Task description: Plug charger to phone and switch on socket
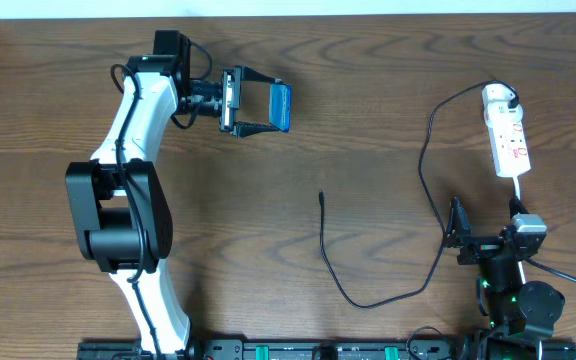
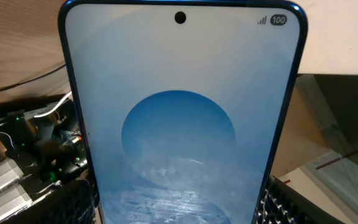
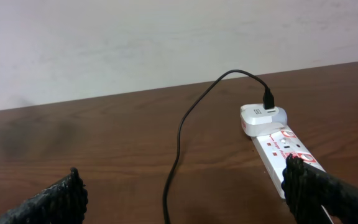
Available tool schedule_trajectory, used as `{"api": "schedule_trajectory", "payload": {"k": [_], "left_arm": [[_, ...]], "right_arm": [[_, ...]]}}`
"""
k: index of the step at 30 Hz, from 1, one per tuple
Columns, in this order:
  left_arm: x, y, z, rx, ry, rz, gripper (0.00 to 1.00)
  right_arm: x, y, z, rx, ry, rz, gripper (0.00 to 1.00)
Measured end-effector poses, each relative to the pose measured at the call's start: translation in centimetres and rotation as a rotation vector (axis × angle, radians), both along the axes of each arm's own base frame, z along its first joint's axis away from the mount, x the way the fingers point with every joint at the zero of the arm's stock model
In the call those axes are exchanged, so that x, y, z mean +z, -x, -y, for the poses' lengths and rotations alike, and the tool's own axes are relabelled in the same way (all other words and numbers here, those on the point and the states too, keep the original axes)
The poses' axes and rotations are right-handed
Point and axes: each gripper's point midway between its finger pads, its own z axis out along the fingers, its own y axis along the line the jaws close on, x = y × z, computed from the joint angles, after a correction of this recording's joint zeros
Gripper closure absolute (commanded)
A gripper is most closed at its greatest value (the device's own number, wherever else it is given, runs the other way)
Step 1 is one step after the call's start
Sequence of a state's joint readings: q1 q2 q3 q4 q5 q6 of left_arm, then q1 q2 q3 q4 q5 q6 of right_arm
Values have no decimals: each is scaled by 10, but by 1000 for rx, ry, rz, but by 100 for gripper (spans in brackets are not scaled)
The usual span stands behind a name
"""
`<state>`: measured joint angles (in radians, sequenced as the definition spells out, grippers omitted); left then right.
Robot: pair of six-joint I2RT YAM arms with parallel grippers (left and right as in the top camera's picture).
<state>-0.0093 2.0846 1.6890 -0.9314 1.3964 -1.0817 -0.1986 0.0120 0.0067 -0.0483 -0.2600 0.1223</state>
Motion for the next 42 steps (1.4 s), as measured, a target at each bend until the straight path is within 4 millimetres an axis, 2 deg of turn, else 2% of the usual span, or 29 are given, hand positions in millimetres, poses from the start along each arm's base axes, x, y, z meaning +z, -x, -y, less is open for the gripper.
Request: {"api": "schedule_trajectory", "payload": {"k": [42], "left_arm": [[1, 0, 0, 2, 6, -15, 93]], "right_arm": [[0, 0, 0, 0, 0, 0, 1]]}}
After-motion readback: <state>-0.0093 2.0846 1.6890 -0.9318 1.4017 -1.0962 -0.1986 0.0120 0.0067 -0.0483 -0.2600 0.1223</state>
